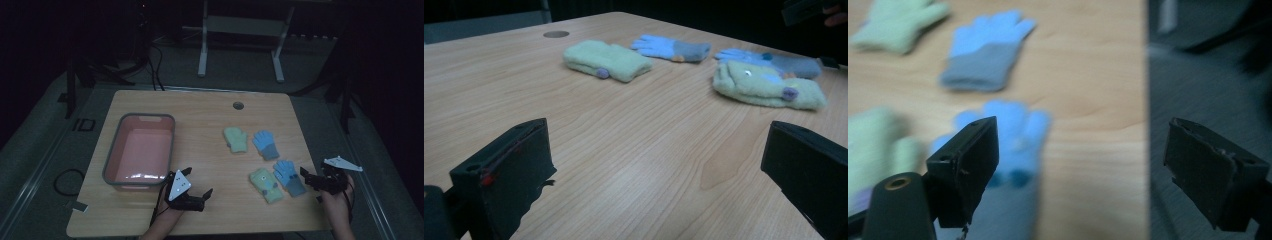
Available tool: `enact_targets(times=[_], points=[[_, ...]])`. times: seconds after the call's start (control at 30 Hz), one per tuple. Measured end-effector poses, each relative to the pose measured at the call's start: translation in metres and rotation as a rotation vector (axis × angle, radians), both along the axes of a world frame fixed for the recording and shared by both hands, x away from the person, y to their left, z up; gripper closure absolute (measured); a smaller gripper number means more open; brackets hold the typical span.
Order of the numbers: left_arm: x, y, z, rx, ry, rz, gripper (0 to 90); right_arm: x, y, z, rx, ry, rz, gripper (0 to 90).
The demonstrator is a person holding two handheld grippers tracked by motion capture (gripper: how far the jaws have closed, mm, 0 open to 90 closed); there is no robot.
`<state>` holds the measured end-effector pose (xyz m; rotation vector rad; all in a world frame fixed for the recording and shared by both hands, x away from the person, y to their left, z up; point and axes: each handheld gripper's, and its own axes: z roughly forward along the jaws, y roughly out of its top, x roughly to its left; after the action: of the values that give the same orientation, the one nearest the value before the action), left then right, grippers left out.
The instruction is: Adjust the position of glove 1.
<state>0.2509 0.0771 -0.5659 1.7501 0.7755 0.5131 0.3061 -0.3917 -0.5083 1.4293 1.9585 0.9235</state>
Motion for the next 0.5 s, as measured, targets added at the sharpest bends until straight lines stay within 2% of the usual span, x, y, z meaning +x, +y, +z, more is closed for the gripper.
enact_targets(times=[0.03,0.07,0.1,0.17,0.23,0.3,0.33,0.37,0.47,0.5], points=[[0.000,0.000,0.000,0.000,0.000,0.000,0.4,0.000,0.000,0.000,0.000,0.000,0.000,14.8],[0.000,0.000,0.000,-0.005,0.002,-0.002,0.4,0.002,0.002,0.004,0.022,0.036,0.026,14.9],[0.000,0.000,0.000,-0.005,0.002,-0.002,0.4,0.003,0.004,0.006,0.038,0.037,0.031,14.8],[0.000,0.000,0.000,-0.004,0.003,-0.008,0.4,0.005,0.008,0.011,0.031,0.036,0.028,12.4],[0.000,0.000,0.000,0.001,-0.001,-0.008,0.4,0.007,0.013,0.016,0.007,0.012,0.010,11.7],[0.000,0.000,0.000,0.002,-0.002,-0.008,0.4,0.008,0.017,0.021,0.005,-0.020,0.024,11.1],[0.000,0.000,0.000,0.002,-0.002,-0.008,0.4,0.008,0.017,0.021,0.005,-0.020,0.024,11.1],[0.000,0.000,0.000,0.002,-0.001,-0.008,0.4,0.011,0.022,0.027,-0.016,-0.034,0.037,11.1],[0.000,0.000,0.000,0.001,0.000,-0.009,0.4,0.012,0.024,0.030,-0.022,-0.040,0.038,11.1],[0.000,0.000,0.000,-0.003,0.001,-0.011,0.4,0.020,0.031,0.041,-0.030,-0.054,0.056,11.1]])
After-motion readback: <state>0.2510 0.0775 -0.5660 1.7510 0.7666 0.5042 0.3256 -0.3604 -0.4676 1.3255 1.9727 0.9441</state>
